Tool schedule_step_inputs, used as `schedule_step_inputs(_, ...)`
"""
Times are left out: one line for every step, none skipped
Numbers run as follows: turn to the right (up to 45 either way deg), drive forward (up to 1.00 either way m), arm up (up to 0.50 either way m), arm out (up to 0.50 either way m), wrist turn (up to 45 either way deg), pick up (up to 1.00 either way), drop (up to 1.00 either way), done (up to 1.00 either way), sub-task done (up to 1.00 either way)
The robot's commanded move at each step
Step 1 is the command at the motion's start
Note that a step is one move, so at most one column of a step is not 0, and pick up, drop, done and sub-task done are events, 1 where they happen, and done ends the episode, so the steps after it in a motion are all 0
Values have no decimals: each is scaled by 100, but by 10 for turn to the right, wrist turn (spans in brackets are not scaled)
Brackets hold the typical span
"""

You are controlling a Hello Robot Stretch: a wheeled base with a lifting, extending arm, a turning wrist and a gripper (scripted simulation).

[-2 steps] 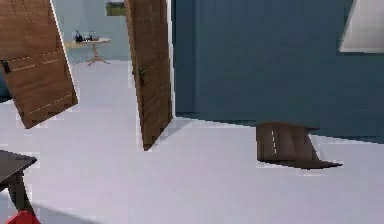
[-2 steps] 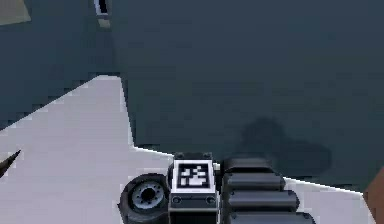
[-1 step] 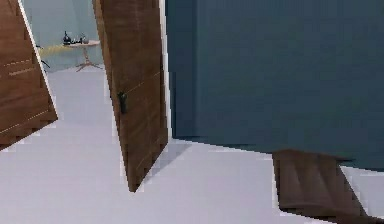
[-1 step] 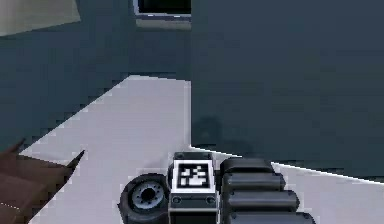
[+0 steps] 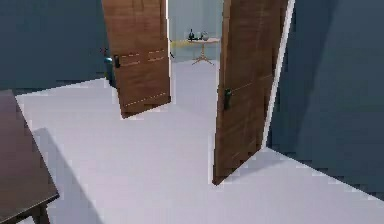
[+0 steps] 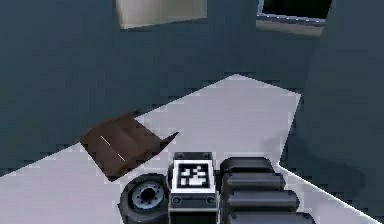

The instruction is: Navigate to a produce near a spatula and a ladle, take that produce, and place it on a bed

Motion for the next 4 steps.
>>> schedule_step_inputs(0,80,0,0,0,0,0,0,0)
schedule_step_inputs(-420,0,0,0,0,0,0,0,0)
schedule_step_inputs(0,100,0,0,0,0,0,0,0)
schedule_step_inputs(-30,0,0,0,0,0,0,0,0)
